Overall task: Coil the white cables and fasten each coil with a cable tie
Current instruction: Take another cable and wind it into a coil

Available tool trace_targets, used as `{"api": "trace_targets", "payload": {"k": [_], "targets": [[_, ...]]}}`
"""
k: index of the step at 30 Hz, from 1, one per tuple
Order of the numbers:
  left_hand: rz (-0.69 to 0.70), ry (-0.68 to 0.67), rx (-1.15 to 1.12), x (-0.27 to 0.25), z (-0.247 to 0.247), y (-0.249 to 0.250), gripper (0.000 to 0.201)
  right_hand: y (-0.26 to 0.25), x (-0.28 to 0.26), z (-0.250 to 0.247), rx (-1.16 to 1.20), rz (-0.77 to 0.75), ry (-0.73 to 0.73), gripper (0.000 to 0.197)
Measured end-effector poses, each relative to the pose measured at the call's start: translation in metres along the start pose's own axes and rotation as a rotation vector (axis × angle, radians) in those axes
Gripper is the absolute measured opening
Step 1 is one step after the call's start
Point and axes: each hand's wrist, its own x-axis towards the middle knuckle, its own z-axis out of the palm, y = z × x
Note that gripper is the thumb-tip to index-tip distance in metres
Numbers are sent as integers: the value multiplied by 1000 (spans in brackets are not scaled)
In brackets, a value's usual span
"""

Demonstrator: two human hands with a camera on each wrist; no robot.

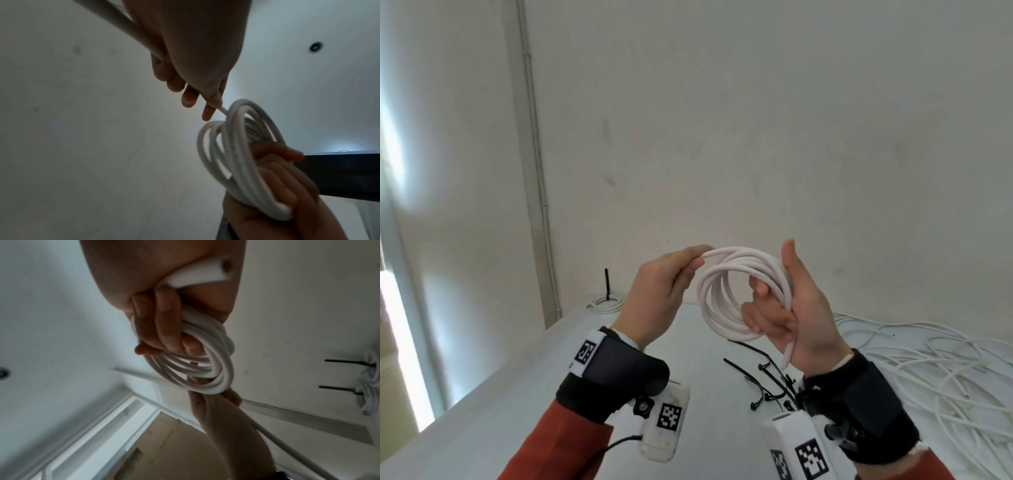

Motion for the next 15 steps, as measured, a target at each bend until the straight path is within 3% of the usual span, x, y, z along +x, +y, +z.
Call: {"api": "trace_targets", "payload": {"k": [7, 11, 15], "targets": [[-115, -6, 225, -12, 23, -49, 34, -16, 20, -35, 467, -249, -39, 62], [-116, -90, 252, -18, 39, -59, 45, -18, 31, -53, 417, -365, 238, 50], [-118, -168, 292, -19, 52, -62, 48, -12, 39, -73, 412, -431, 321, 32]]}}
